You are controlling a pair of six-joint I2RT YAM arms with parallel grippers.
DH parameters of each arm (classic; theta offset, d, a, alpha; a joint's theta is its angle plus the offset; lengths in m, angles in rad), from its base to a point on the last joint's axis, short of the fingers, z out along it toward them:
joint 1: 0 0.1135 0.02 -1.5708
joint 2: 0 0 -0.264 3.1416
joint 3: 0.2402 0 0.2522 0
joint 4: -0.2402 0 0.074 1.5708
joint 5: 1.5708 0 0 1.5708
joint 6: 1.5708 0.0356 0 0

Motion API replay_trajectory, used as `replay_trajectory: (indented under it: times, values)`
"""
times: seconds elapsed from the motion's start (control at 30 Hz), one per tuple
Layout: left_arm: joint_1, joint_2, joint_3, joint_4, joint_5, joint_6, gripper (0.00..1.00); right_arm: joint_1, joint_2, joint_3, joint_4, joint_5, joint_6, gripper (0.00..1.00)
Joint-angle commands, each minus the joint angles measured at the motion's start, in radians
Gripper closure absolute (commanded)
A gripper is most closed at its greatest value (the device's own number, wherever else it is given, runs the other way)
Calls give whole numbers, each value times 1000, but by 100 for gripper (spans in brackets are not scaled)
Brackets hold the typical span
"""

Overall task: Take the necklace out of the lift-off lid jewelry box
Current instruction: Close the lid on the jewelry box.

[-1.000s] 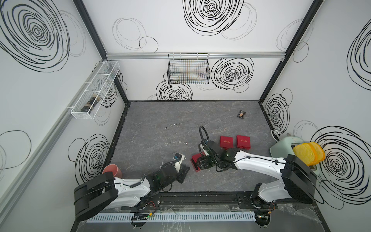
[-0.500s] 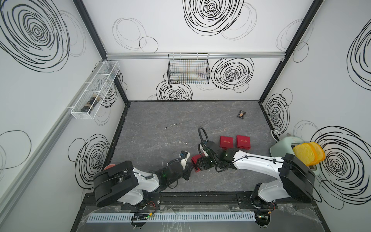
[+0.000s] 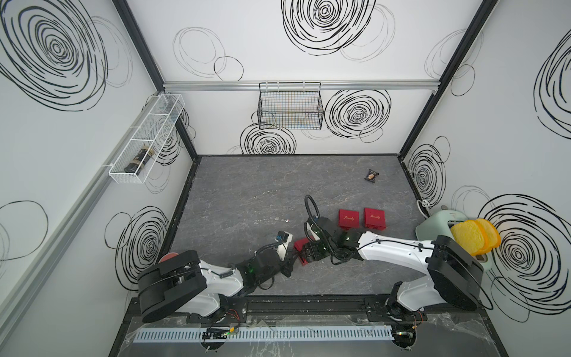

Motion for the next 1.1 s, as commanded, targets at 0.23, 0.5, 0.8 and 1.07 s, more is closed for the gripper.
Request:
replay_trajectory:
  times: [0.23, 0.5, 0.8, 1.07]
  values:
    - [-4, 54, -31, 19, 1, 11, 100, 5, 2, 22, 11, -4, -2, 18]
    - [-5, 189, 26, 107, 26, 0, 100, 5, 4, 18, 26, -37, -17, 17]
    - [-5, 219, 31, 183, 53, -4, 100, 13, 23, 17, 42, -73, -44, 12]
    - [-5, 212, 28, 180, 47, 2, 100, 12, -9, -10, 96, -122, -46, 4]
